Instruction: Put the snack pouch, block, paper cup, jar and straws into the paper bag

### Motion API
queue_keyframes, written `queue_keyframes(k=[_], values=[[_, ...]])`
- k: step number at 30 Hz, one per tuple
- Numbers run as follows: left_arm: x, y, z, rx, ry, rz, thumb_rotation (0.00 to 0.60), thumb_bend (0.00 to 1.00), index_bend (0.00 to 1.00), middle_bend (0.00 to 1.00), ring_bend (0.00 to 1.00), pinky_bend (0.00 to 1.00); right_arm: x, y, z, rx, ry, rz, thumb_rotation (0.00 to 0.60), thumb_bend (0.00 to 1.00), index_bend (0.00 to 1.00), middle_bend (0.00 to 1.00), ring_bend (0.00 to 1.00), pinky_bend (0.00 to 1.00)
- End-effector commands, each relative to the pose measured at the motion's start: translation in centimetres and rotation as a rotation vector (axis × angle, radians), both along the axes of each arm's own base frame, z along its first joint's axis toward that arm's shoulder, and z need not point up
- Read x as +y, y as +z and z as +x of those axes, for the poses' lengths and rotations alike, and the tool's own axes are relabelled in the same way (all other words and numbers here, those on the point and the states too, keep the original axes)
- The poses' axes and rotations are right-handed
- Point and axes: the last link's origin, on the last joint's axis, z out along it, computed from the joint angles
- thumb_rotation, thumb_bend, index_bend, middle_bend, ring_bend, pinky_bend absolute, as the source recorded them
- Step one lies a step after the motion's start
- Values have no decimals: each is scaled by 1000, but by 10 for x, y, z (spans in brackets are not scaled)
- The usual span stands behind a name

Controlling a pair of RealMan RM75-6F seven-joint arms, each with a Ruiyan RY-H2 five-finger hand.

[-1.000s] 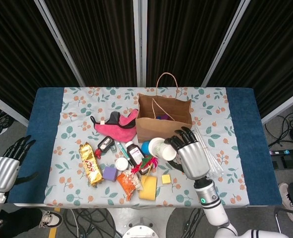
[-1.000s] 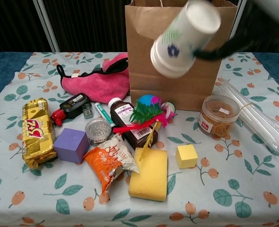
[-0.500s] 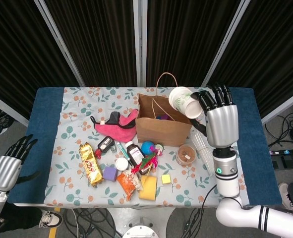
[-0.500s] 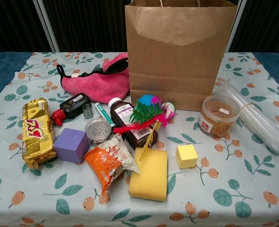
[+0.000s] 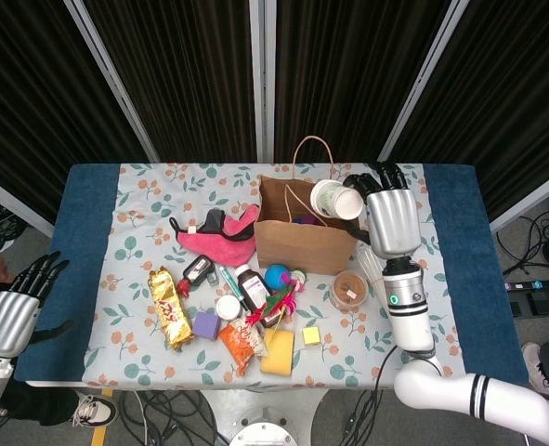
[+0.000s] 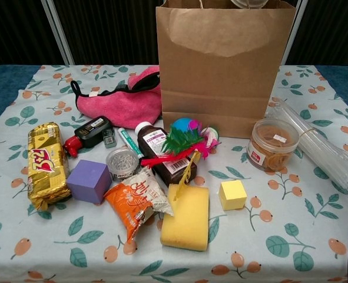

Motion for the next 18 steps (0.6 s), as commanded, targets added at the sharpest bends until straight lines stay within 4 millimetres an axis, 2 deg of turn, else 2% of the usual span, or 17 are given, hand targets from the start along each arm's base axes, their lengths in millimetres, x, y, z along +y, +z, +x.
queue_keyframes(k=[1, 9, 14, 18], values=[[0, -1, 1, -4, -2, 1, 600, 30, 118, 135, 84, 209, 2, 2, 0, -1, 1, 27, 600, 0, 248, 372, 104, 205], [0, 1, 2, -5, -5, 8, 600, 31, 118, 135, 83, 209, 14, 27, -6, -96, 36, -22, 600, 0, 172, 291, 74, 201], [-1, 0, 2, -3, -7, -1, 600, 31, 118, 135, 83, 209, 51, 49, -28, -165, 71, -58, 600, 0, 171, 306, 76, 200], [0, -2, 5, -10, -10, -2, 600, 30, 118, 135, 83, 209, 90, 41, -64, -137, 2, 33, 600, 0, 169, 326, 77, 201]])
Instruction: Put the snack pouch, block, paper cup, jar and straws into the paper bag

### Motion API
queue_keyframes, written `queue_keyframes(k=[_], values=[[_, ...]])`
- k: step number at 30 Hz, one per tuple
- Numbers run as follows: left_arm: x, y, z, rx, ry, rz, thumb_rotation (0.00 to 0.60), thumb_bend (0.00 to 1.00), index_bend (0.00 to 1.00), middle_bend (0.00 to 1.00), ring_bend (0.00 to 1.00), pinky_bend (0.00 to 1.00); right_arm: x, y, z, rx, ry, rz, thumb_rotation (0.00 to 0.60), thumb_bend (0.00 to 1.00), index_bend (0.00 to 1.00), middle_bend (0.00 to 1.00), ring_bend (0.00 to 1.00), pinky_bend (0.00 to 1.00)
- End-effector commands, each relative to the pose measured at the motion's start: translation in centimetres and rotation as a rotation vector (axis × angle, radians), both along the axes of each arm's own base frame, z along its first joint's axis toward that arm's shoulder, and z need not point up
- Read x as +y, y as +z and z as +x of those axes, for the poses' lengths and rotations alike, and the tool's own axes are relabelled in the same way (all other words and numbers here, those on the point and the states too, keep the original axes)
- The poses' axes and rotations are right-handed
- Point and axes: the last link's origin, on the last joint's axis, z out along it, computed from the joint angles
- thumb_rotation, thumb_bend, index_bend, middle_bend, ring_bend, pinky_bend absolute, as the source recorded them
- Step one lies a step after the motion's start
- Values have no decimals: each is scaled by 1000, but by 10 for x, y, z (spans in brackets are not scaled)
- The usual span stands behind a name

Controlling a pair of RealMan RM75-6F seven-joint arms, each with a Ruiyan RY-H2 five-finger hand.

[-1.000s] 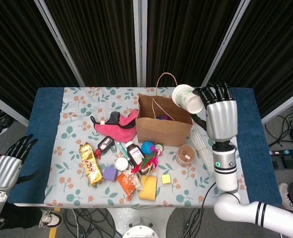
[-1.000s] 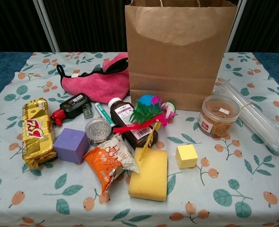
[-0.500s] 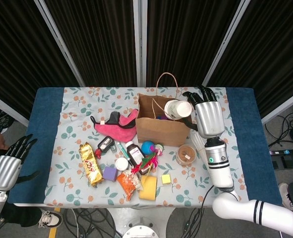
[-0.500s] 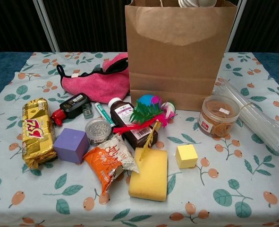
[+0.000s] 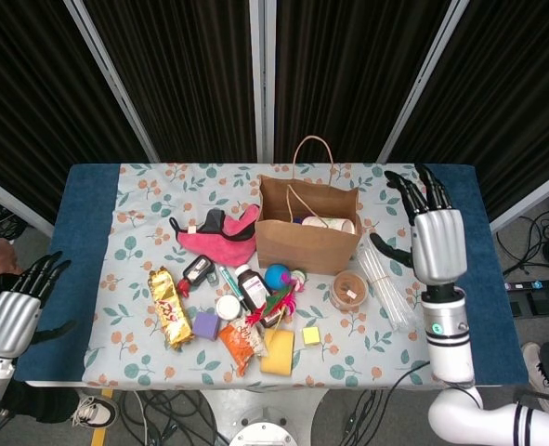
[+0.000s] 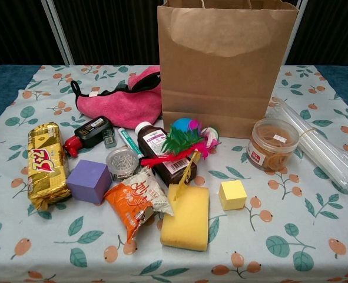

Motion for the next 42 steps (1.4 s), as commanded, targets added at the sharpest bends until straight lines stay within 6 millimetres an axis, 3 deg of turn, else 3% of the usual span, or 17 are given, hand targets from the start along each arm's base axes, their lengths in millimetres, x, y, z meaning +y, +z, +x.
queue_keyframes(k=[1, 7, 13, 22, 37, 42], values=[[1, -3, 1, -3, -3, -4, 600, 30, 118, 135, 83, 209, 47, -8, -41, 31, -73, 118, 600, 0, 169, 325, 77, 201], [-2, -6, 3, -1, -7, -13, 600, 31, 118, 135, 84, 209, 77, -42, -80, 97, -157, 286, 600, 0, 169, 300, 76, 201], [-6, -4, 1, -7, 0, -9, 600, 31, 119, 135, 83, 209, 83, -76, -95, 105, -232, 368, 600, 0, 170, 259, 52, 201], [-8, -1, -4, -14, 6, -7, 600, 30, 118, 135, 84, 209, 74, -117, -95, 95, -310, 391, 600, 0, 171, 246, 49, 201], [-7, 0, -11, -29, 17, -5, 600, 31, 118, 135, 84, 209, 47, -160, -86, 139, -407, 411, 600, 0, 170, 254, 50, 201], [-6, 2, -13, -37, 22, -2, 600, 31, 118, 135, 83, 209, 42, -166, -84, 156, -422, 392, 600, 0, 171, 222, 47, 199]])
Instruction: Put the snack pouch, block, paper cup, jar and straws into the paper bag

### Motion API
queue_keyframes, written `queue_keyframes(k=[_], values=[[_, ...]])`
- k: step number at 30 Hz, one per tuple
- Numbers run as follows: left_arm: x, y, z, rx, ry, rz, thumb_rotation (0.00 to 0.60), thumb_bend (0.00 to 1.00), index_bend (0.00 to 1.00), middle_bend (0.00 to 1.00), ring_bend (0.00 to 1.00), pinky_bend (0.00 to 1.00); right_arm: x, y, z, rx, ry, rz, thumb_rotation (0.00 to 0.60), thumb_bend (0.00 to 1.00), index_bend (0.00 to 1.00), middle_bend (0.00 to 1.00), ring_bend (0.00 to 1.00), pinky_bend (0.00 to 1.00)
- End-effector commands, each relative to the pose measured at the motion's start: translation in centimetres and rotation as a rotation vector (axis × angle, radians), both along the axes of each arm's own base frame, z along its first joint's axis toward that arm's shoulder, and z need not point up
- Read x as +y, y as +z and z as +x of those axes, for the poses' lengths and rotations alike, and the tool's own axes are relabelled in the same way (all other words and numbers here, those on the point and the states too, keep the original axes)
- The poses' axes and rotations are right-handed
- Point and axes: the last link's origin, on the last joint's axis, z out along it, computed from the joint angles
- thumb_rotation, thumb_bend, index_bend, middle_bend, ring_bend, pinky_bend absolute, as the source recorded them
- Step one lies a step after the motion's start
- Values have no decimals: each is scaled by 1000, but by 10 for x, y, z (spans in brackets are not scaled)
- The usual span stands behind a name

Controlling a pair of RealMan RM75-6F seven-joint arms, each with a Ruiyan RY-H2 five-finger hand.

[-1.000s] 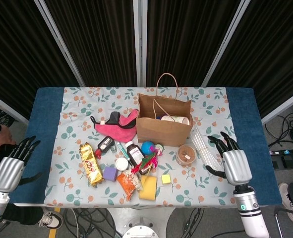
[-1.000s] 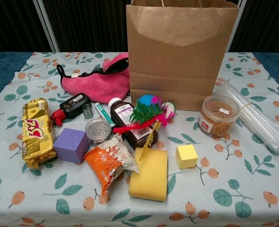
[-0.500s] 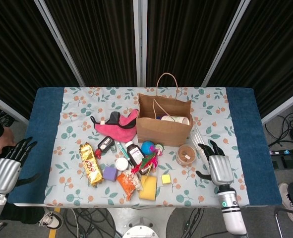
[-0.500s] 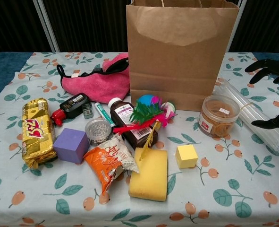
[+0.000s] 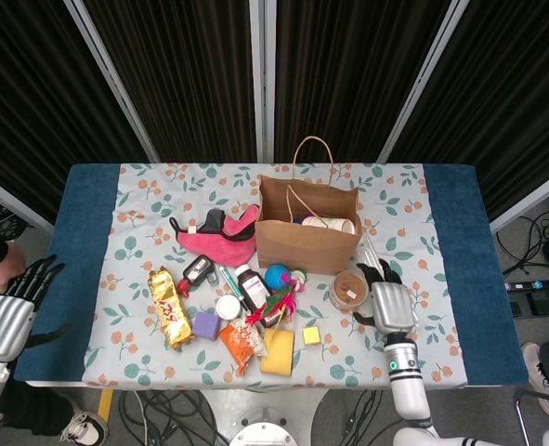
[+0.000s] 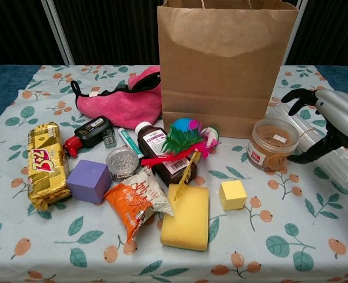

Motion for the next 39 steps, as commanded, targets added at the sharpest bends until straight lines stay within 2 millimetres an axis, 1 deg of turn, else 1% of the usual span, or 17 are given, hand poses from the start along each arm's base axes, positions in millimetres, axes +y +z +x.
queue_keyframes(k=[1, 3, 24, 29, 32, 35, 38, 39], values=[[1, 1, -1, -4, 2, 2, 600, 31, 118, 135, 83, 209, -3, -2, 0, 16, -4, -11, 600, 0, 171, 208, 43, 196], [1, 1, -2, -5, 3, 1, 600, 31, 118, 135, 83, 209, -3, -4, 0, 20, -13, -6, 600, 0, 171, 196, 35, 188], [3, 2, -2, -11, -18, -4, 600, 31, 118, 135, 84, 209, -8, -31, 7, 57, -38, 39, 600, 0, 170, 216, 40, 187], [3, 2, -2, -9, -19, -6, 600, 30, 119, 135, 84, 209, -8, -36, 14, 57, -19, 37, 600, 0, 172, 249, 59, 187], [3, 2, -3, -8, -17, -8, 600, 30, 119, 135, 84, 209, -8, -38, 17, 57, -10, 28, 600, 0, 207, 285, 77, 187], [2, 2, -3, -11, -16, -8, 600, 31, 118, 135, 84, 209, -7, -39, 17, 60, -9, 26, 600, 0, 246, 322, 94, 187], [3, 2, -2, -13, -17, -8, 600, 31, 118, 135, 83, 209, -3, -39, 17, 65, -5, 30, 600, 0, 262, 345, 106, 187], [3, 2, -2, -13, -17, -8, 600, 30, 118, 135, 84, 209, -4, -37, 13, 72, -14, 24, 600, 0, 266, 350, 109, 187]])
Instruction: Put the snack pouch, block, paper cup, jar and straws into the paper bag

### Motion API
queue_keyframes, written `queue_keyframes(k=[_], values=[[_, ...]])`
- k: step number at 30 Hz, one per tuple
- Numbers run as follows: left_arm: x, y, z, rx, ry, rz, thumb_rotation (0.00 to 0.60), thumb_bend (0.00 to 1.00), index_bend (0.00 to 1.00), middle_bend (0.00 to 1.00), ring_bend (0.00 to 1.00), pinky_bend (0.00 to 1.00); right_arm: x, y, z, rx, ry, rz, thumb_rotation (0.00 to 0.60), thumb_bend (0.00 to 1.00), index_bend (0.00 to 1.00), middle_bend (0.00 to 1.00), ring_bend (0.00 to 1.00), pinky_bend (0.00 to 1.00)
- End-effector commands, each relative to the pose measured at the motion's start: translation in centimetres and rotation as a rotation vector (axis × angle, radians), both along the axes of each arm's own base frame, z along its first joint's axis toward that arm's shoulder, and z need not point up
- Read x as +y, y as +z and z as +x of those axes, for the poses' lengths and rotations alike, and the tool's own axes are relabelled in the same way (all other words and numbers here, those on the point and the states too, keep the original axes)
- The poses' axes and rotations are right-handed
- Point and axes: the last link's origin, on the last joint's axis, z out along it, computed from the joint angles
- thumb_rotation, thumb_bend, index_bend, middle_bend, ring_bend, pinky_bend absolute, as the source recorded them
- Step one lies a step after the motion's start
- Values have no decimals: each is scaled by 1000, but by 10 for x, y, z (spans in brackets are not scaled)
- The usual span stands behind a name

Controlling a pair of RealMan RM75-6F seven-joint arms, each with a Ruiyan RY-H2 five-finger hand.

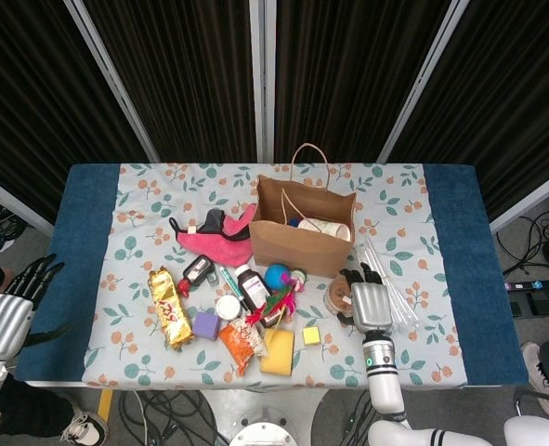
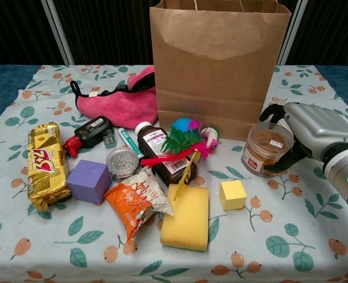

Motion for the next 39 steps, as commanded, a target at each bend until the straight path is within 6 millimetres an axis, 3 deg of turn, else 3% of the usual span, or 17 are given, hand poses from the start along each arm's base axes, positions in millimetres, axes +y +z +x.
queue_keyframes(k=[1, 15, 18, 24, 31, 39], values=[[0, 0, 1, -2, -1, 0, 600, 31, 118, 135, 84, 209, -2, 3, -9, 6, -4, -2, 600, 0, 273, 356, 115, 187], [-2, 1, 3, -11, -3, 2, 600, 30, 118, 135, 84, 210, 15, 23, -9, -52, 49, -22, 600, 0, 381, 436, 165, 188], [-3, 1, 4, -8, -3, 0, 600, 31, 118, 135, 84, 210, 19, 40, -1, -92, 89, -59, 600, 0, 384, 440, 166, 187], [-2, 1, 6, -8, -8, 3, 600, 31, 118, 135, 84, 210, 18, 97, 29, -182, 197, -188, 600, 0, 392, 448, 168, 188], [-2, 1, 8, -4, -12, 1, 600, 30, 118, 135, 84, 210, -2, 155, 68, -242, 309, -353, 600, 0, 396, 451, 178, 188], [3, 2, 10, 4, -10, 5, 600, 31, 118, 135, 84, 210, -41, 174, 105, -231, 353, -415, 600, 0, 396, 449, 178, 188]])
